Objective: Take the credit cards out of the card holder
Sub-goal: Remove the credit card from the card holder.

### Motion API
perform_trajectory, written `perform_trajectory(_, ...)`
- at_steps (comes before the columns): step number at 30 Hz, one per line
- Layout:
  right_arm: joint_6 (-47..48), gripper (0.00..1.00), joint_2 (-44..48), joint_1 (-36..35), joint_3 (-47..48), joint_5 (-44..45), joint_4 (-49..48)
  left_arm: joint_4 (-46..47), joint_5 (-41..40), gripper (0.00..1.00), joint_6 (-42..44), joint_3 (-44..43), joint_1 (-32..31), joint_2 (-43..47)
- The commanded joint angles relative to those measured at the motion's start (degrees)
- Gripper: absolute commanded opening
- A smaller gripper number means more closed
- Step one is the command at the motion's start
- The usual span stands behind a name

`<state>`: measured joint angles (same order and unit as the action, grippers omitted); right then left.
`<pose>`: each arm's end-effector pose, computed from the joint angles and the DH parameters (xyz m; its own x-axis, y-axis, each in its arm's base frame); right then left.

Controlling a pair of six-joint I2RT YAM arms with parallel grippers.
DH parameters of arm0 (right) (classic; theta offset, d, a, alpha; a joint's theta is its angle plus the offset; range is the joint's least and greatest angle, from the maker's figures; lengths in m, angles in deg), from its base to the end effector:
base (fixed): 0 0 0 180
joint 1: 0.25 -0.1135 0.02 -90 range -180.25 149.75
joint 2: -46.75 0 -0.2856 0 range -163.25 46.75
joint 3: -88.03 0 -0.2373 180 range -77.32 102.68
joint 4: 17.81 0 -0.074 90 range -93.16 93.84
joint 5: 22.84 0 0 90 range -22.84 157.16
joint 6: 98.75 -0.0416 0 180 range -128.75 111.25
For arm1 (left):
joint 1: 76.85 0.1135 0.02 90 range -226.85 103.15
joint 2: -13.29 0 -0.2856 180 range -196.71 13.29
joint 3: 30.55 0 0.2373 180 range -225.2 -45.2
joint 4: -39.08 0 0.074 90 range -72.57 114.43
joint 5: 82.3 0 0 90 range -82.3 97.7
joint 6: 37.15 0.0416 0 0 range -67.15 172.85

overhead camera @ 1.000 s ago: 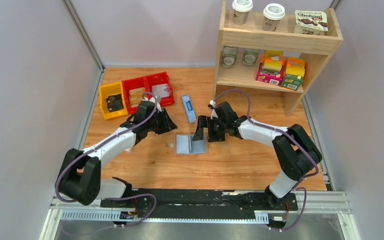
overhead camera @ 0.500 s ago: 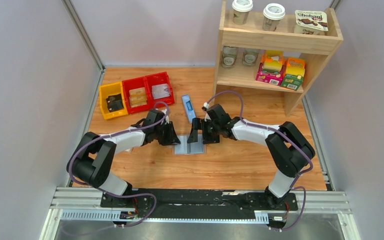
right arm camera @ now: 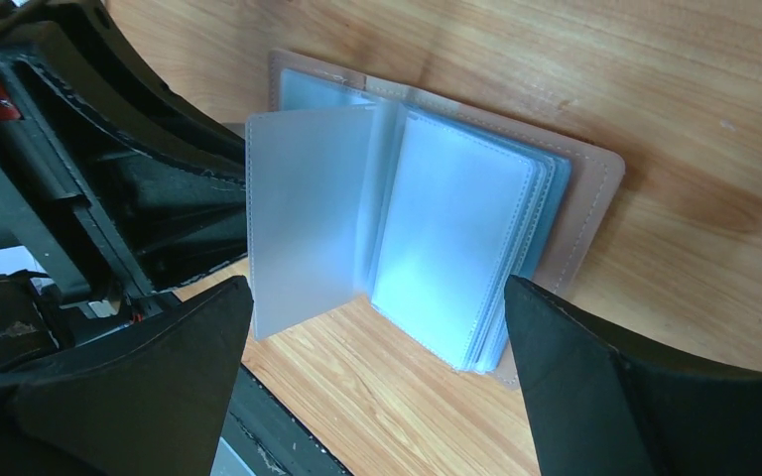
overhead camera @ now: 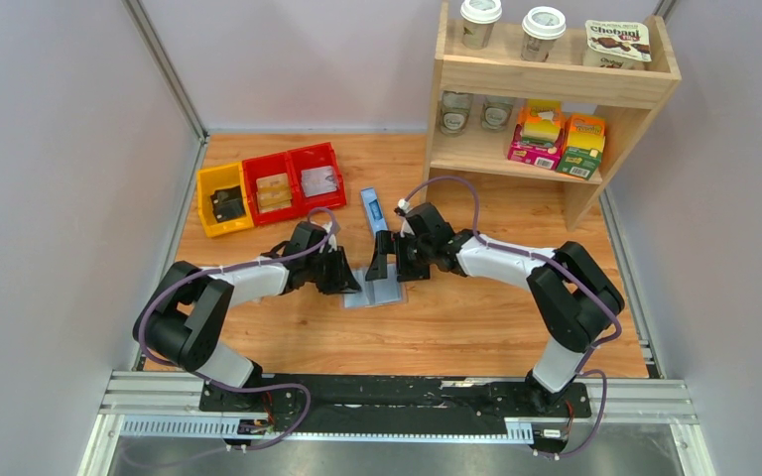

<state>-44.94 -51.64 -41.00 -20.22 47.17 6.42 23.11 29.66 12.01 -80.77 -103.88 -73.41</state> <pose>0.2522 0.2361 0.2019 -0.9330 -0.0714 -0.3527 -0.2800 0.7599 0.5867 0.2272 -0.1334 0.1683 -0.9427 -0.1999 -0.2672 0.0106 0.7823 -0.6229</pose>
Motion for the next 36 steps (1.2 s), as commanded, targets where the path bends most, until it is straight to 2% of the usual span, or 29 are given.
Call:
perform_trajectory(1, 0.24, 1.0, 0.48, -0.73, 2.75, -1.63, -1.24, 0.97, 0.54, 0.27, -0.56, 0.94, -0.48, 0.12)
perform_trajectory(8, 0.5, 1.0, -1.01, -1.0, 2.93, -0.93, -0.8, 0.62, -0.86, 0.27, -0.38, 1.38, -0.4, 1.79)
perform_trajectory(24, 0.06, 1.0, -3.12, -2.66, 6.09, -7.79, -4.22, 2.9, -0.77, 0.24, -1.35, 3.4, -0.48, 1.79)
perform_trajectory(30, 0.15, 1.0, -4.18, -2.75, 6.71, -6.56, -3.17, 1.59, -2.88, 0.24, -1.44, 3.93, -0.4, 4.86)
perform_trajectory(36, -0.82, 1.0, -5.32, -3.02, 6.79, -10.24, -6.15, -0.07, -4.38, 0.26, -1.79, 4.46, -0.4, 8.9)
